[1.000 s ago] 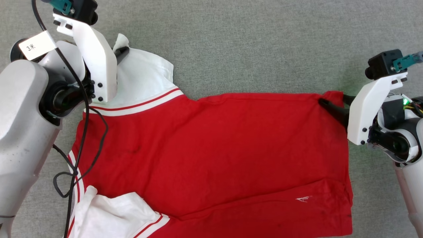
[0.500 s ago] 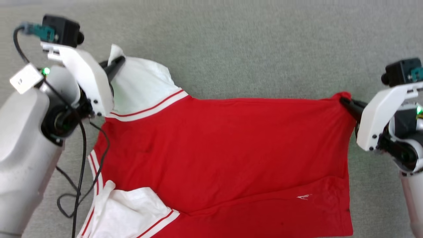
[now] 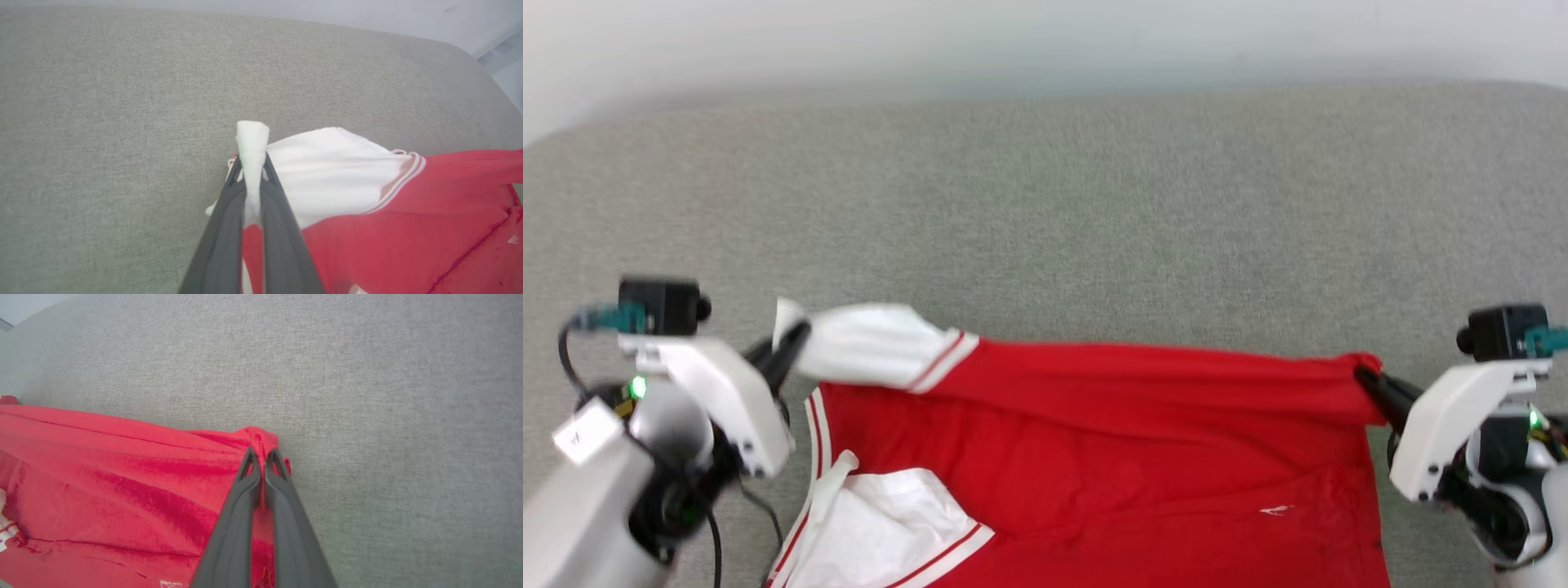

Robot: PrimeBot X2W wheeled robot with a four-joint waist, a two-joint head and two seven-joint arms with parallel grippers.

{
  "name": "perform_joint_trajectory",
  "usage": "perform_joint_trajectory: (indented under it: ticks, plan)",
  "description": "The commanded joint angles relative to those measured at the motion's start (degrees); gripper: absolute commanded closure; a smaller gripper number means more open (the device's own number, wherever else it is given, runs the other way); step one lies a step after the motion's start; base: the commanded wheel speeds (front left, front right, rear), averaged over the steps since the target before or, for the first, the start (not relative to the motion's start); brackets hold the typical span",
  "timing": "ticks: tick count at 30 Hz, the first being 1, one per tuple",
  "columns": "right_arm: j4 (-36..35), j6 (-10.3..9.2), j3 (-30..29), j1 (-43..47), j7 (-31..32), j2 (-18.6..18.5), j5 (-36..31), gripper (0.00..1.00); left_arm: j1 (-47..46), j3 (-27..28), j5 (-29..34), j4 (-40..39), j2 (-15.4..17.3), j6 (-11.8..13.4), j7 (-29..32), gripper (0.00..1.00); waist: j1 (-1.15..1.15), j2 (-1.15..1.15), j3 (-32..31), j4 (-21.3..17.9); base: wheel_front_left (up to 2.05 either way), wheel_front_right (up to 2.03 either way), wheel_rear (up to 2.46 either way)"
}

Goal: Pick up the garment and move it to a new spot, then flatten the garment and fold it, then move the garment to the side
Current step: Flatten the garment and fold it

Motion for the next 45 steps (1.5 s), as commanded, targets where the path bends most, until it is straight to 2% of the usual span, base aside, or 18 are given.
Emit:
perform_joint_trajectory:
  ticks: [1,5,10,15,21,22,23,24,25,31,34,40,45]
  plan:
    - [-0.1,-0.09,-0.6,2.2,-1.4,0.2,0.0,1.00,3.3,0.5,-0.4,-1.3,0.5,1.1,-1.1,1.00,0.00,0.00,-1.8,0.8,0.00,0.00,0.00]
    - [0.2,-0.09,-1.6,6.5,-3.7,0.8,0.2,1.00,10.7,0.6,-1.5,-5.0,1.1,3.6,-2.9,1.00,0.00,0.00,-3.4,1.5,0.00,0.00,0.00]
    - [1.4,-0.09,-3.0,10.7,-5.2,1.9,1.0,1.00,18.2,-0.2,-3.2,-7.4,0.6,5.4,-3.4,1.00,0.00,0.00,-4.3,2.2,0.00,0.00,0.00]
    - [2.7,-0.09,-4.5,13.5,-7.4,3.3,0.8,1.00,22.7,-1.2,-4.6,-6.7,-1.2,5.8,-4.6,1.00,0.00,0.00,-4.8,2.4,0.00,0.00,0.00]
    - [4.5,-0.09,-3.8,15.3,-9.1,4.7,1.1,1.00,23.2,-2.2,-4.9,-3.1,-4.3,4.7,-6.2,1.00,0.00,0.00,-4.8,2.1,0.00,0.00,0.00]
    - [5.0,-0.09,-3.7,15.3,-9.5,5.1,1.6,0.76,23.0,-2.4,-4.9,-1.9,-4.9,4.4,-6.7,0.96,0.00,0.00,-4.8,2.0,0.00,0.00,0.00]
    - [5.3,-0.09,-3.5,15.4,-9.9,5.2,1.7,0.55,22.7,-2.6,-5.3,-0.6,-5.5,4.0,-6.7,0.56,0.00,0.00,-4.9,1.9,0.00,0.00,0.00]
    - [5.6,-0.09,-3.4,15.5,-10.4,5.3,1.9,0.17,22.3,-2.8,-5.5,0.3,-6.3,3.6,-6.8,0.04,0.00,0.00,-5.0,1.8,0.00,0.00,0.00]
    - [5.9,-0.09,-3.3,15.6,-10.8,5.5,2.3,0.00,21.9,-2.9,-5.4,1.3,-6.7,3.2,-7.1,0.00,0.00,0.00,-5.2,1.8,0.00,0.00,0.00]
    - [2.7,-0.07,-3.0,16.4,-14.1,4.8,2.9,0.00,20.2,-2.2,-3.7,3.9,-7.7,1.9,-11.4,0.00,0.00,0.00,-6.3,1.6,0.00,0.00,0.00]
    - [-0.1,-0.07,-3.7,16.8,-13.8,4.0,2.8,0.00,19.1,-1.6,-1.6,2.5,-7.4,2.5,-14.3,0.00,0.00,0.00,-6.6,1.5,0.00,0.00,0.00]
    - [-5.7,-0.07,-8.1,18.6,-8.7,2.1,1.7,0.00,17.3,-0.2,4.0,-2.3,-6.5,5.2,-21.8,0.00,0.00,0.00,-6.8,1.8,0.00,0.00,0.00]
    - [-9.0,-0.07,-11.2,19.8,-1.5,0.4,0.7,0.00,16.5,1.4,9.3,-6.5,-6.7,9.2,-26.4,0.00,0.00,0.00,-6.1,2.3,0.00,0.00,0.00]
